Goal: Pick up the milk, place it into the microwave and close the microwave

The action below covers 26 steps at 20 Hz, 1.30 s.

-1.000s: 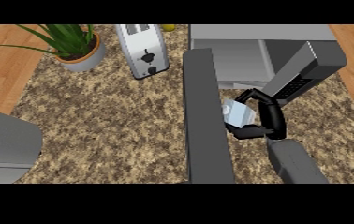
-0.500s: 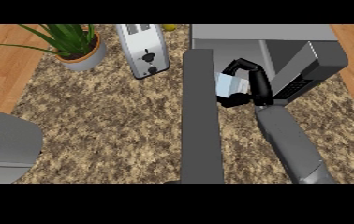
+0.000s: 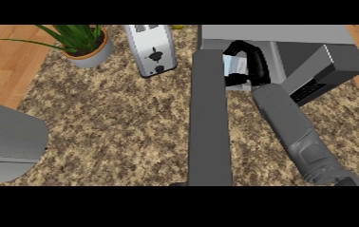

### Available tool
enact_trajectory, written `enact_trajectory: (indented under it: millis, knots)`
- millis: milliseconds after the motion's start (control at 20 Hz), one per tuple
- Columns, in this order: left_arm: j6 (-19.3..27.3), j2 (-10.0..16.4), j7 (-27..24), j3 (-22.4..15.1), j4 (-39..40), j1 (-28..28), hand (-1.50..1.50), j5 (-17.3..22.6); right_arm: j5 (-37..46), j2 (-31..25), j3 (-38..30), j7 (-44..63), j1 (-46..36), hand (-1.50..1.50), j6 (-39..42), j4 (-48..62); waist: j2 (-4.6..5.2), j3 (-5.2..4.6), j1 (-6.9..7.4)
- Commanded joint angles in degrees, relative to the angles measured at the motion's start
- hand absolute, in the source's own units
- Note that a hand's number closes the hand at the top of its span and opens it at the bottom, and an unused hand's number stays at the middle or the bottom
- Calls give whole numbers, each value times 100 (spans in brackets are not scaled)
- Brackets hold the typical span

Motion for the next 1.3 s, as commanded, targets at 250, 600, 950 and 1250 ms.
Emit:
enact_trajectory:
  millis: [250,600,950,1250]
  knots:
    - [-7,-21,-27,-88,192,-280,-150,-130,43,-190,-447,-201,-853,150,-591,1184,123,8,243]
    - [-150,21,-48,-202,311,-368,-150,-177,418,-423,-281,-490,-998,150,-1649,1486,186,8,363]
    - [-167,38,-87,-283,504,-552,-150,-306,685,-627,-115,-289,-1106,150,-1986,1930,275,10,500]
    - [-59,172,-13,-248,475,-761,-150,-402,850,-1061,0,1021,-881,-150,-3196,2261,392,-5,512]
